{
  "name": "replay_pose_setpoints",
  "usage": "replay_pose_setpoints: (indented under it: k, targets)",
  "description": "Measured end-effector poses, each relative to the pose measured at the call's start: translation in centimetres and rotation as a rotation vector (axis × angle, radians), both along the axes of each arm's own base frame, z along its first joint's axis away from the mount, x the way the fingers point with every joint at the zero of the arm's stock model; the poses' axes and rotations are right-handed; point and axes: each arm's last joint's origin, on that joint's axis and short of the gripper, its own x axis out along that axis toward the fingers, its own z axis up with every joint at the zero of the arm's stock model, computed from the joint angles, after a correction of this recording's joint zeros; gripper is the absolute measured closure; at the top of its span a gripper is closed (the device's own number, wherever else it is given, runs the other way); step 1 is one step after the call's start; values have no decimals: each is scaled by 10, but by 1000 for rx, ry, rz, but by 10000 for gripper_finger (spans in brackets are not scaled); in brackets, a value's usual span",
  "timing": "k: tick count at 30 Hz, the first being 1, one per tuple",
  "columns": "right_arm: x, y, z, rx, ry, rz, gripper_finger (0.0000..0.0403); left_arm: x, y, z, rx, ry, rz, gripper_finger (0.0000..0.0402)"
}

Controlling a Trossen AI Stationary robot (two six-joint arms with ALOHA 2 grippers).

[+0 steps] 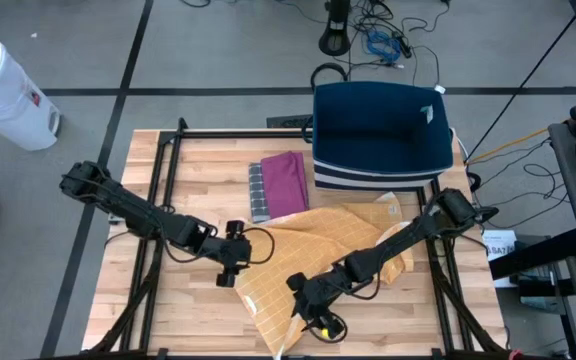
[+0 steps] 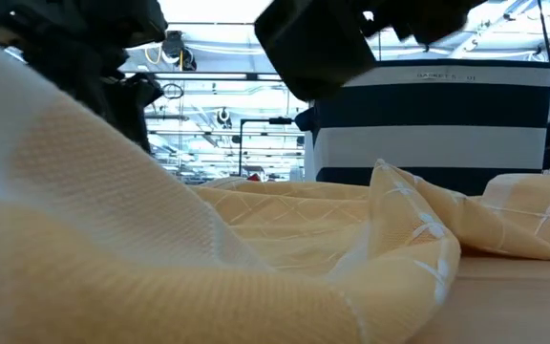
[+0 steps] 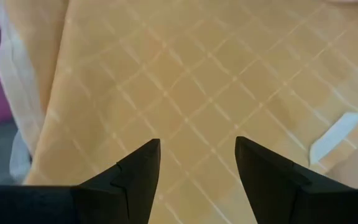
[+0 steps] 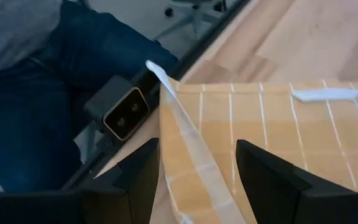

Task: Fold towel
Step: Fold the orange checkered towel

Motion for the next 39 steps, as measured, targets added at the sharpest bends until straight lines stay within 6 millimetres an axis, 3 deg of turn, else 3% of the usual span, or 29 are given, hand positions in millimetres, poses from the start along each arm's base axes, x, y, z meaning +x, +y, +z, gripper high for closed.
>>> replay_pose_setpoints:
  k: [7,14,24,32,39]
  targets:
    - [19,6,-9,113,-24,91,204,-5,-8,-1,11,10,30,186]
    - [35,16,-28,115,2,113,204,-9,-15,-1,6,4,35,186]
    - [54,26,-32,139,8,135,204,-10,-18,-1,3,2,34,186]
    - [64,31,-48,131,50,131,205,-10,-19,-1,1,0,36,186]
    - [70,36,-48,139,35,152,252,-11,-21,-1,-7,6,28,186]
